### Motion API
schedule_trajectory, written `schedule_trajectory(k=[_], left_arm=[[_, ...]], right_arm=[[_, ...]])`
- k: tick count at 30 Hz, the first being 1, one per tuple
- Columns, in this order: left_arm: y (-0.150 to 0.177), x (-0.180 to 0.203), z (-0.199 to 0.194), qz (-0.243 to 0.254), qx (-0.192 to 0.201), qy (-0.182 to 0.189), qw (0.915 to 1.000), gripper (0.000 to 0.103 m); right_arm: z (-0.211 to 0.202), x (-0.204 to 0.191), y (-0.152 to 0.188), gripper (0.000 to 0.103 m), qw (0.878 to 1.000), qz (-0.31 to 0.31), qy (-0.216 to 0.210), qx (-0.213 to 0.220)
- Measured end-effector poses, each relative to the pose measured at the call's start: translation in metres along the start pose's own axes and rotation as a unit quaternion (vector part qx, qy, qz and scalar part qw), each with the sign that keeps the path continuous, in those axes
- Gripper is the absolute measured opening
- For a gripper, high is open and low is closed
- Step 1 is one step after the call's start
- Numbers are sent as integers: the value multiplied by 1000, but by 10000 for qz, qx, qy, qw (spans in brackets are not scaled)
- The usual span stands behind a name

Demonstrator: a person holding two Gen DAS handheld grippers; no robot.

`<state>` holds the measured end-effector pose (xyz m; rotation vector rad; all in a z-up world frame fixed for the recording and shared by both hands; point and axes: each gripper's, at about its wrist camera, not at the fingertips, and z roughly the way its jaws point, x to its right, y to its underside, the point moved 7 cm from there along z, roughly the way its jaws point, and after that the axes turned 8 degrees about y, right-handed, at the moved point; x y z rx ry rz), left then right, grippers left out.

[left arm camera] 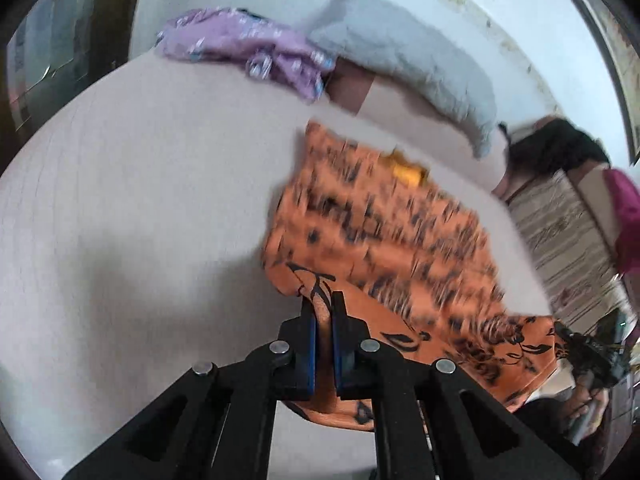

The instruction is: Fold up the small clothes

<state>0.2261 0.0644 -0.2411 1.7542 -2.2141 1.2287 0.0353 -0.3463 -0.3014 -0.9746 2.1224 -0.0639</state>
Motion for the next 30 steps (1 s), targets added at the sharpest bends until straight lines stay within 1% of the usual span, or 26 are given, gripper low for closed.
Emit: schedule_trajectory(k=[1,2,4,5,6,8,10,11,13,14,15,16,17,18,20,21,22,23,24,25,26,27,28,29,30], left_arm=[[-19,3,4,14,24,20,10000,6],[-30,5,8,41,40,24,10000,6],[-74,10,26,92,71,-16,9999,6],[-86,10,33,107,58,-29,9999,6],[-109,12,49,138,14,-64,9999,6],[-137,13,75,159,-87,-107,9998,6],[-164,7,114,71,-252,-187,9995,6],[-174,1,139,-37,-361,-230,9991,6],[-178,-14,176,-166,-548,-353,9977,7],[-176,-25,197,-269,-677,-479,9962,7],[-170,-40,219,-401,-865,-618,9935,7],[-165,-49,231,-458,-957,-681,9920,9],[-160,-59,243,-531,-955,-699,9916,12],[-161,-63,244,-632,-663,-537,9943,12],[-160,-64,242,-720,-523,-387,9953,12],[-159,-65,239,-773,-474,-332,9953,12],[-158,-65,236,-853,-417,-298,9950,12],[-156,-64,231,-936,-356,-286,9946,12],[-154,-62,224,-1011,-261,-301,9941,13],[-152,-59,214,-1036,-129,-344,9939,14],[-150,-55,203,-1008,21,-462,9938,20],[-147,-48,186,-867,246,-776,9929,32],[-143,-42,173,-710,398,-1066,9910,39],[-138,-33,160,-462,501,-1401,9878,46],[-134,-26,150,-231,532,-1580,9857,47]], right_arm=[[2,-1,-15,8,10000,52,-25,68],[7,-2,-33,8,9998,114,-46,153],[20,-3,-68,8,9993,219,-47,287],[29,-3,-86,8,9990,279,-50,340],[39,-2,-102,8,9987,345,-58,368],[65,1,-134,8,9978,524,-3,404],[102,9,-165,8,9963,753,101,390],[119,14,-174,8,9956,843,149,370],[157,28,-186,8,9937,1079,208,242],[178,36,-188,8,9923,1207,238,117],[198,45,-186,11,9906,1343,273,-36],[214,53,-184,12,9883,1475,330,-185],[232,62,-179,12,9858,1587,395,-386],[245,68,-176,13,9841,1661,343,-534],[250,74,-178,13,9825,1794,22,-501],[248,74,-180,14,9813,1842,-73,-561],[245,73,-181,18,9807,1862,-158,-570],[240,71,-183,27,9807,1870,-261,-505],[233,69,-184,31,9806,1889,-331,-400],[227,67,-184,43,9805,1900,-366,-332],[218,64,-184,70,9812,1885,-351,-222],[206,60,-184,79,9832,1805,-263,-21],[196,57,-184,80,9854,1690,-152,93],[184,48,-182,80,9897,1422,-39,159],[177,45,-181,79,9920,1256,15,151]])
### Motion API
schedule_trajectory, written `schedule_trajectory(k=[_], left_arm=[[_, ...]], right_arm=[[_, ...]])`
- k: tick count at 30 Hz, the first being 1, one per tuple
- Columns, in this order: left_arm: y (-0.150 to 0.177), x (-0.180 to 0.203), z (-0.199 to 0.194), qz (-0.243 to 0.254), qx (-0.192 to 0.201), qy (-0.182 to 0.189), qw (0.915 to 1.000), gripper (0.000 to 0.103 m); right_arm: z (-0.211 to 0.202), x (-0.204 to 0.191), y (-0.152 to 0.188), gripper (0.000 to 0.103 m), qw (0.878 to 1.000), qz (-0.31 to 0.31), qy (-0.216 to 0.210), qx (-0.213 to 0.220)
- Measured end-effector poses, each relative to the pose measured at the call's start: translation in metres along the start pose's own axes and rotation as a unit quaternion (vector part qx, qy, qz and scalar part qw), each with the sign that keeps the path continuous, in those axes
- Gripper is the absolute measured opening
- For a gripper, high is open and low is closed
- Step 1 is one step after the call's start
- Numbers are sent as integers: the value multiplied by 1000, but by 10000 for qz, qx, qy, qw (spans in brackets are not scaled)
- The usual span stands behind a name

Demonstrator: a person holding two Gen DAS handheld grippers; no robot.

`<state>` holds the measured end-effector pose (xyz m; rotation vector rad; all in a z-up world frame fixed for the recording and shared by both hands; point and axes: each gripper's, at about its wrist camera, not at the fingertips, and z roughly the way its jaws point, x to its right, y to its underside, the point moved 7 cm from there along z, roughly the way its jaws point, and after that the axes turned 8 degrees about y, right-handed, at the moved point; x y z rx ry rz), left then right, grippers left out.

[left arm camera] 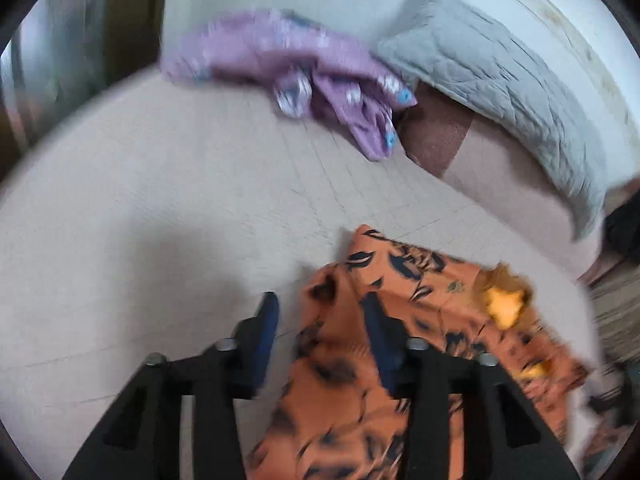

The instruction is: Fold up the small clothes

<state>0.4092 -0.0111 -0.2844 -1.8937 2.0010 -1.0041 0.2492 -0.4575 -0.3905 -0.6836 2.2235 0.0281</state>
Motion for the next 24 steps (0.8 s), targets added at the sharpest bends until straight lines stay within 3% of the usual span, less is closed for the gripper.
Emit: schedule_trajectory(k=[1,3,4,5,7,10,12,16,20,23,24], left_arm=[[5,4,-8,191,24,-82,9998,47],[15,12,-14,527,-124,-139,9984,47],[21,19,-5,829,-359,-169,9958,47],[28,24,3,1089,-549,-224,9923,45],[44,33,23,1492,-887,-392,9840,29],[47,48,32,1956,-901,-501,9752,27],[36,52,37,1969,-833,-368,9762,27],[3,57,56,1624,-555,-55,9852,27],[-26,65,65,1235,-80,71,9923,27],[-44,63,53,953,437,188,9943,29],[-48,59,54,897,442,121,9949,31]], right_arm=[[-9,-6,7,72,9996,-241,134,9],[-14,-20,24,49,9957,-853,344,-149],[-13,-27,33,31,9928,-1105,375,-264],[-9,-37,47,29,9885,-1394,398,-427],[7,-50,72,25,9799,-1773,425,-810],[39,-61,103,23,9659,-2176,512,-1309],[61,-64,115,23,9596,-2346,636,-1420],[89,-78,90,23,9686,-2204,578,-999],[88,-79,44,23,9894,-1435,190,76],[78,-77,21,26,9908,-1147,131,703],[74,-78,17,26,9893,-1203,178,810]])
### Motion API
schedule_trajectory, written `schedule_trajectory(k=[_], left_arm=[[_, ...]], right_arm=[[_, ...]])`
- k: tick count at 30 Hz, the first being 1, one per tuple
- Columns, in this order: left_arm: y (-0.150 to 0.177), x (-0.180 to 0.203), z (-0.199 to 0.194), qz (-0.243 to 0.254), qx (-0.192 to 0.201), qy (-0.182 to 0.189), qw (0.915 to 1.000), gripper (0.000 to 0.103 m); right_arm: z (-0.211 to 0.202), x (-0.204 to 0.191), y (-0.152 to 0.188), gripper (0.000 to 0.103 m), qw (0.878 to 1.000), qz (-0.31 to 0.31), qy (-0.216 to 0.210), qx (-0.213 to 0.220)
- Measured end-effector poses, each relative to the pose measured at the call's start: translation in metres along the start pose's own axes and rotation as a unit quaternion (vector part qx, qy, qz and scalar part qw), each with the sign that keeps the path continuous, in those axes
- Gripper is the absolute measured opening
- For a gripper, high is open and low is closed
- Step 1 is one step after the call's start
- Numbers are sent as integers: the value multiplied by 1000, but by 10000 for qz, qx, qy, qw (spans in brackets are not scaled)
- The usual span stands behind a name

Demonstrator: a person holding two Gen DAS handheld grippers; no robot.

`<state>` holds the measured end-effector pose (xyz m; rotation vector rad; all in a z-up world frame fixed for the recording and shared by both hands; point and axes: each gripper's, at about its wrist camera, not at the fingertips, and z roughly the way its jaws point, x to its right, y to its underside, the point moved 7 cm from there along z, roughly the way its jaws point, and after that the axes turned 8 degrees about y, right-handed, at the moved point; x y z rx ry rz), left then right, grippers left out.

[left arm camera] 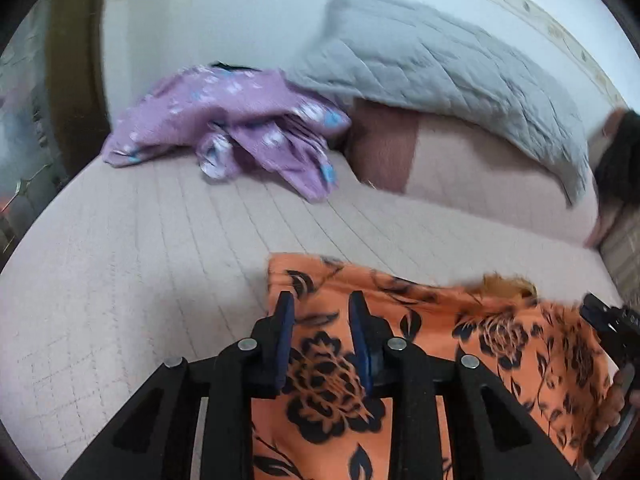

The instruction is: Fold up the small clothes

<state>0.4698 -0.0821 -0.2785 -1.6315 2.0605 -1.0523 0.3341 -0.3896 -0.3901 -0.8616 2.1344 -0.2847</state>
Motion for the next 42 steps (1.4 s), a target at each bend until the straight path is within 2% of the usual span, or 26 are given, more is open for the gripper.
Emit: schedule_trajectory(k=[4,8,11,12,13,15,16,18,22,24,25,26,27,30,32,34,36,38,39,41,42], left_arm=[[3,-11,6,-184,-372,-197,9989,32],[18,-8,-6,-51,-637,-449,9969,32],[45,-9,-6,152,-1009,-693,9924,33],[63,-12,-1,227,-1311,-807,9878,34],[75,-15,0,224,-1450,-837,9856,34],[84,-16,-11,269,-1296,-846,9876,41],[86,-15,-16,339,-1354,-873,9864,41],[86,-17,-29,260,-1304,-765,9882,41],[100,-29,-74,-208,-987,-618,9930,41],[114,-32,-86,-355,-1039,-522,9926,43],[123,-35,-91,-484,-1080,-427,9921,44],[129,-36,-94,-588,-1112,-357,9914,47],[137,-39,-96,-813,-1202,-233,9891,54],[147,-44,-94,-1454,-1323,241,9802,63],[153,-43,-86,-1938,-1429,633,9685,68],[158,-42,-79,-2289,-1500,777,9587,73],[151,-40,-75,-2391,-1249,840,9593,77],[142,-35,-64,-2537,-1110,1086,9547,77],[138,-35,-54,-2708,-1034,1179,9498,76],[132,-37,-46,-2818,-830,1207,9482,76],[128,-37,-44,-2868,-746,1231,9471,72]], right_arm=[[-11,1,0,26,9998,-82,79,-139],[-30,4,23,26,9977,-173,305,-581],[-39,13,44,26,9936,-232,556,-957],[-40,18,52,26,9915,-232,645,-1105],[-38,25,63,26,9877,-203,752,-1358],[-33,39,84,24,9799,-83,866,-1794],[-37,41,89,25,9797,-71,809,-1832],[-57,42,92,24,9805,26,811,-1792],[-101,44,100,28,9849,396,256,-1667],[-116,51,109,39,9826,640,140,-1740],[-121,53,113,61,9807,793,59,-1786],[-125,56,118,74,9787,974,-9,-1806],[-130,60,123,74,9768,1143,-48,-1811],[-131,67,138,74,9680,1548,-44,-1975],[-125,76,148,74,9585,1961,62,-2068],[-116,84,152,74,9506,2295,68,-2092],[-104,89,149,74,9464,2542,-46,-1994],[-95,93,141,74,9446,2775,-211,-1740],[-89,95,135,74,9463,2798,-316,-1591],[-79,97,125,68,9520,2709,-302,-1390],[-77,99,122,64,9546,2647,-250,-1344]])
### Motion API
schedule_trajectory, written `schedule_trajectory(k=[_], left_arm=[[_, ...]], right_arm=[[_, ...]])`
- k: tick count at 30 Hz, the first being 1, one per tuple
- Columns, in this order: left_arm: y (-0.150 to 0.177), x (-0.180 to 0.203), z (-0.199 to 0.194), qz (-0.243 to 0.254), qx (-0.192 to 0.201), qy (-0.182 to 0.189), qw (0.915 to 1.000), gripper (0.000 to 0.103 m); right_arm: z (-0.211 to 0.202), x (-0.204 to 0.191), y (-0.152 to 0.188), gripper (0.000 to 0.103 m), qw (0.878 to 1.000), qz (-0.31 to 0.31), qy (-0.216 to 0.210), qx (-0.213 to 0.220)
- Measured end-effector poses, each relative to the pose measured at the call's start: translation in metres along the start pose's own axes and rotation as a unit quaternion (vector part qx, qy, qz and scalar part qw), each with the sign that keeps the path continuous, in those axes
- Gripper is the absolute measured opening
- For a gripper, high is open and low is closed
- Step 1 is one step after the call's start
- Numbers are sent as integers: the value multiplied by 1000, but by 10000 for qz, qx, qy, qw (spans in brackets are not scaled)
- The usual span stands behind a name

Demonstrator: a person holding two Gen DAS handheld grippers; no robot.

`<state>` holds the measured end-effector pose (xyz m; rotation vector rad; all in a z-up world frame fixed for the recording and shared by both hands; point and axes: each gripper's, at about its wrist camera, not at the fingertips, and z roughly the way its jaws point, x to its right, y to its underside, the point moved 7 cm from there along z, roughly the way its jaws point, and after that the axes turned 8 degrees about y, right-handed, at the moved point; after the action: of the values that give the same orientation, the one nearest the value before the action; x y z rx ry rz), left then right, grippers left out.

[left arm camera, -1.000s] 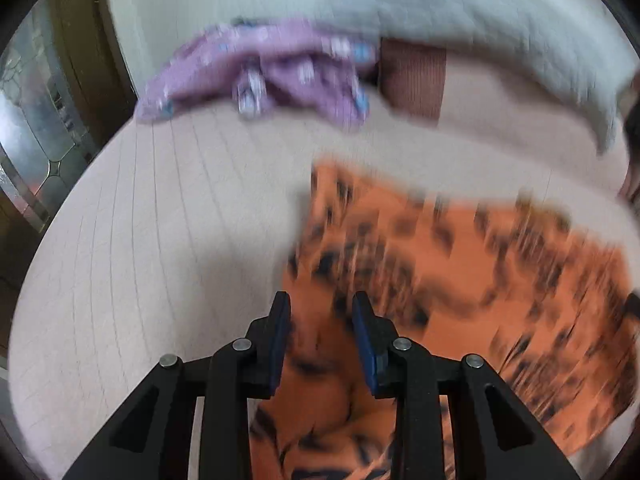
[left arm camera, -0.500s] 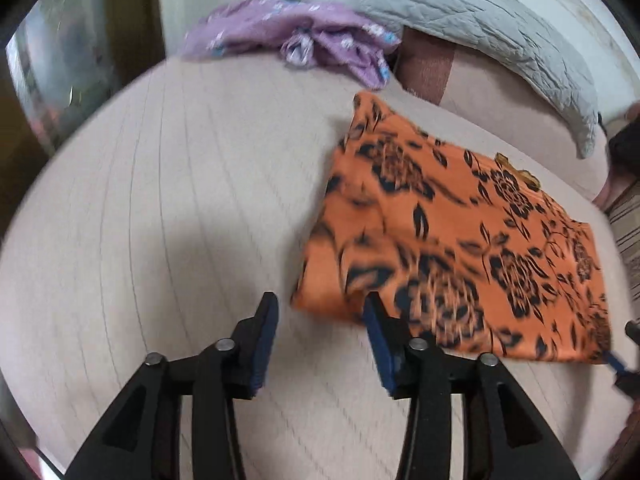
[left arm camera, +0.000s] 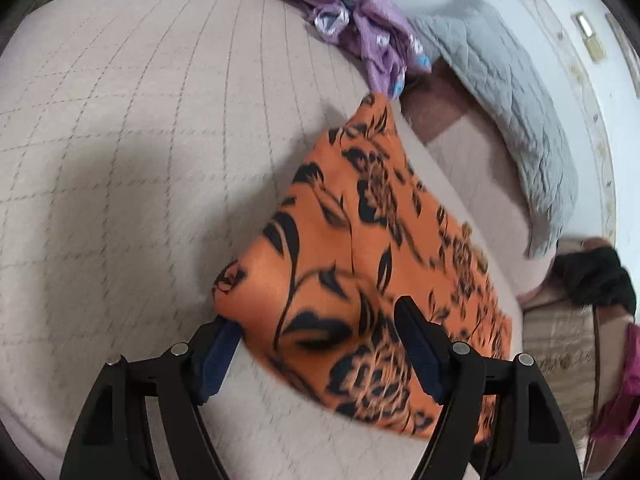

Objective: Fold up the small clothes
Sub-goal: 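Grasp the folded blouse edge with the left gripper and fold it over again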

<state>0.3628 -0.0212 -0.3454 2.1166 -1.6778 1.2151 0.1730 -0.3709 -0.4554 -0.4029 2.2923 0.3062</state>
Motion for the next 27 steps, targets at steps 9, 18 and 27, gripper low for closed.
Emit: schedule_trajectory(k=[9,18,27], left_arm=[[-3,28,-9,614,364,-188,9973,28],[51,33,-83,1044,227,-269,9939,28],[68,-8,-115,1001,-435,-399,9932,40]], right_arm=[[-11,-26,-9,20,9924,-963,475,598],[-81,-14,32,18,9926,-1026,313,569],[-108,57,43,31,9935,-718,878,-36]])
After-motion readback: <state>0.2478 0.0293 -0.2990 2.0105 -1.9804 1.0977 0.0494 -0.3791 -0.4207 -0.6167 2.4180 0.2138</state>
